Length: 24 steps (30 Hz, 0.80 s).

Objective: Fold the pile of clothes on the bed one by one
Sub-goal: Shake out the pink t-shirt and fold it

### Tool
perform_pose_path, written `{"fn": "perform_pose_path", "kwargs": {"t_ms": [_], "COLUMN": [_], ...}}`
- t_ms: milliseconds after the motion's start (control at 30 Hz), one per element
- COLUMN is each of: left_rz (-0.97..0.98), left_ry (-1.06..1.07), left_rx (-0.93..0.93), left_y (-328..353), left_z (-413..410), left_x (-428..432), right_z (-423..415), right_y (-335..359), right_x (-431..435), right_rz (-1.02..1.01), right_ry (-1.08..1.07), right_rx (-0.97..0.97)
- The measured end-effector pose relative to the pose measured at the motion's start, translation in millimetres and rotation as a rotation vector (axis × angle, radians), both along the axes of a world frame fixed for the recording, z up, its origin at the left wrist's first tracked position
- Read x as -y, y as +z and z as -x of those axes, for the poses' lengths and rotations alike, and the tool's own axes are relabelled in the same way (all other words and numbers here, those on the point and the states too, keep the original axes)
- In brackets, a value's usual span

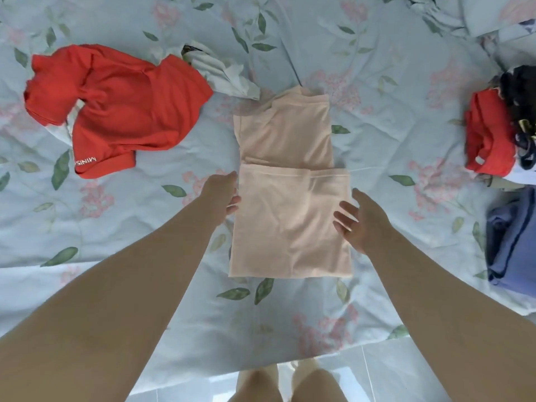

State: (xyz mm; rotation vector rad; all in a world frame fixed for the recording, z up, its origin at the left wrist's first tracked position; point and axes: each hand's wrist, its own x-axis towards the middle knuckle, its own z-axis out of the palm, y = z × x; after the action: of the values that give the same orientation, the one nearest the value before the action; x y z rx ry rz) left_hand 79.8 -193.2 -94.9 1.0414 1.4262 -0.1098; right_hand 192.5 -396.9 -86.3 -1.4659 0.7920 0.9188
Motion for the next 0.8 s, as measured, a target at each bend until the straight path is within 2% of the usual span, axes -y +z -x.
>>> {"fn": "perform_pose_path", "kwargs": {"t_ms": [167, 267, 400, 600, 667, 733, 800], "left_rz": [-0.224, -0.434, -0.570, -0.704, -0.698, -0.592, -0.603], "left_ry": [-0.161, -0.342, -0.494, -0.698, -0.622, -0.448, -0.371], "left_rx": [0.003, 0.010, -0.006, -0.031, -0.017, 0.064, 0.135], "left_y": [-37.3, -61.1, -81.6, -104.6, -110.8, -110.7, -106.2], "left_z": [-45.1, -70.8, -111.3, -145.5, -146.8, -145.2, -140.6], "left_x": [-32.6, -51.3, -70.6, -86.6, -93.1, -98.0, -103.4], "right_z": [-27.4, -52.1, -92.8, -152.2, -167.9, -178.4, -184.5], "right_y": [-33.8, -54.4, -84.8, -116.3, -122.0, -126.4, -128.7], "right_x": [-36.1, -65.1, -104.0, -146.5, -158.4, -167.8, -173.4], "right_rz": [0.098, 0.096, 0.067, 0.103, 0.156, 0.232, 0.318], "right_ry": [0.148, 0.215, 0.263, 0.485, 0.619, 0.793, 0.842], "right_rx": [0.026, 0.102, 0.282, 0.591, 0.647, 0.696, 0.827]}}
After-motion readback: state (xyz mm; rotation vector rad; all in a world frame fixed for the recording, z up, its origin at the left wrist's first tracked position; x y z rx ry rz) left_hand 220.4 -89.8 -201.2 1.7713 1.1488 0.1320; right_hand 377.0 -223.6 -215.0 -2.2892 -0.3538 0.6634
